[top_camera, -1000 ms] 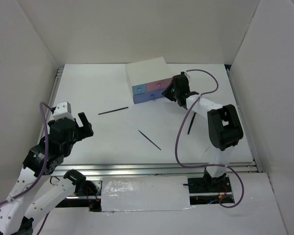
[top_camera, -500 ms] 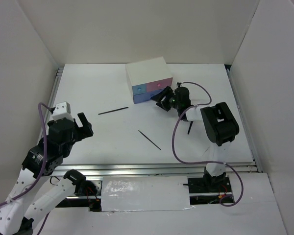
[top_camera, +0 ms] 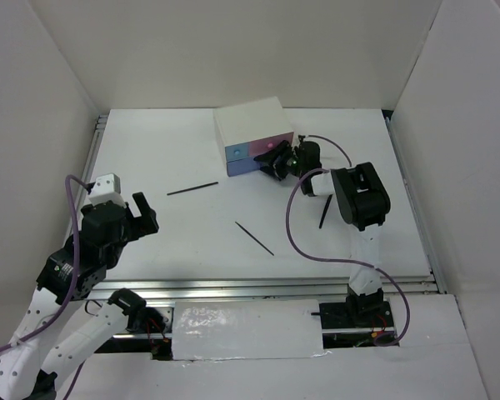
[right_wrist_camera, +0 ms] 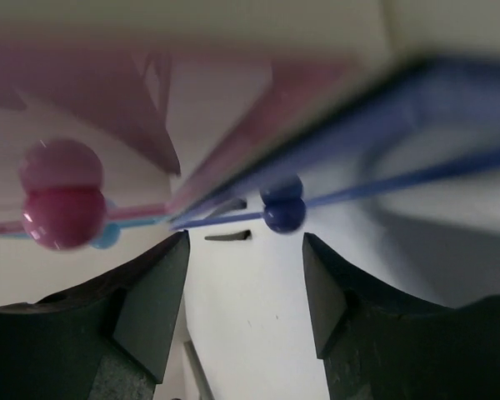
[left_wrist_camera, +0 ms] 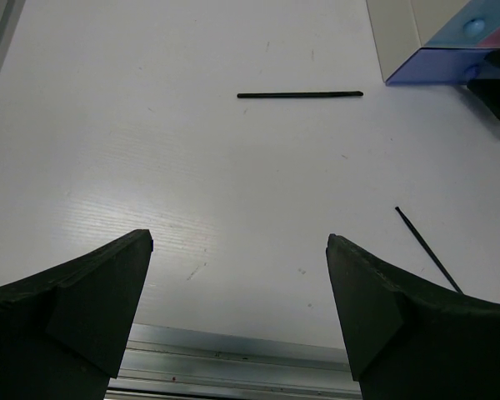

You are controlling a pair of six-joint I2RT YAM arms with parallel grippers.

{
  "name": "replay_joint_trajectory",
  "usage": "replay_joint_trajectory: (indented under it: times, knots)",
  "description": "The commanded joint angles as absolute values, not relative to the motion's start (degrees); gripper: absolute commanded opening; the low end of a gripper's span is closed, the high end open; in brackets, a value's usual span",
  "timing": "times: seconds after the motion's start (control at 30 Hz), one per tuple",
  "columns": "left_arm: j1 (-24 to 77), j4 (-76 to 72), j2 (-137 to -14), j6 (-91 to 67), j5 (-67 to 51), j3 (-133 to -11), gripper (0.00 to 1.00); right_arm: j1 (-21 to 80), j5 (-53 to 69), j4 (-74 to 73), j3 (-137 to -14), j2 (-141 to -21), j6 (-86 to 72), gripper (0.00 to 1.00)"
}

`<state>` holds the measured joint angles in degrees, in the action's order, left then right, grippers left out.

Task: Organize the makeup

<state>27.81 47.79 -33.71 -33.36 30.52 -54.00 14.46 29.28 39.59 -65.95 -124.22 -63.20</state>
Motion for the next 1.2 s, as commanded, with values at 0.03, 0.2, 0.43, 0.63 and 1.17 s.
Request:
replay_joint_trajectory:
  times: [0.03,0.2,0.43,0.63,1.17]
  knots:
    - [27.51,45.26,-33.57,-32.34,30.06,-53.88,1.00,13.71,31.90,35.35,-71.89,-127.08,-63.81,0.61]
    - [27.60,45.18,-33.66,-32.17,29.80,-53.88,0.99,13.71,32.26,32.96,-73.92,-127.97,-63.99,0.54]
    - [27.60,45.00,-33.93,-31.82,29.27,-53.96,0.99,13.71,30.68,29.89,-74.97,-128.50,-64.69,0.49]
    - [27.60,44.82,-33.75,-31.55,28.74,-53.79,0.99,13.36,30.41,26.90,-77.69,-130.16,-65.57,0.43]
    - [27.51,44.21,-34.54,-30.67,27.16,-53.70,1.00,13.36,29.35,30.92,-74.80,-128.24,-65.21,0.11]
